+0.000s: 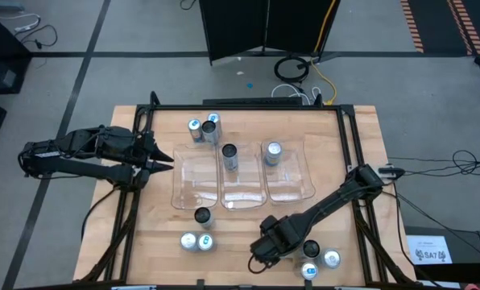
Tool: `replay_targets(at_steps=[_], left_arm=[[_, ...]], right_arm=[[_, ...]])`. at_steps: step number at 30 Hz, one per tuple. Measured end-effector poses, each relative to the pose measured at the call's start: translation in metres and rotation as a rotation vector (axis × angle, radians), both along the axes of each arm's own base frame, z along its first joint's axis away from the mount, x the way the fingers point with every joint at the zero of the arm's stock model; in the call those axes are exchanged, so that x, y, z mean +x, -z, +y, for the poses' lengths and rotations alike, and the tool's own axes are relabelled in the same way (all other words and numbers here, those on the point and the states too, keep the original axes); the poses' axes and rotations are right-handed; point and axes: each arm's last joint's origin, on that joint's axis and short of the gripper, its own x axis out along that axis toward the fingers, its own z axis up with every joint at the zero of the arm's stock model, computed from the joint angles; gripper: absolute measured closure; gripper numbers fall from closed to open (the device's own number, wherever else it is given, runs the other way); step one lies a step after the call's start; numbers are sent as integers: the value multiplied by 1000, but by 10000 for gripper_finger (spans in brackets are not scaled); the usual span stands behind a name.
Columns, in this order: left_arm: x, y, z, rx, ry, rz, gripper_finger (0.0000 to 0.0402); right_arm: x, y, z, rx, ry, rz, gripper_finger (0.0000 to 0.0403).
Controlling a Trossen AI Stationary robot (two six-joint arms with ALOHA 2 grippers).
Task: Sort soda cans
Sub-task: Put the bottom center blue-white soda can into the right transparent bin
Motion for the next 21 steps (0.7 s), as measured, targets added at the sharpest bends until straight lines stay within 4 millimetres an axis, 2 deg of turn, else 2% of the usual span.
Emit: replay_targets(at_steps=[5,11,15,18,21], left_arm=[[0,0,0,0,0,0,274],[0,0,0,0,0,-1,274],[0,0,0,0,0,0,274],[0,0,0,0,0,0,274],[0,0,0,0,0,0,274]], right_arm=[[0,0,0,4,0,5,55],[0,-1,0,9,-3,-2,124],[1,-3,-1,13,-10,-10,128],[4,-12,-3,21,-22,-34,128],[7,-29,-7,5,-48,-66,128]])
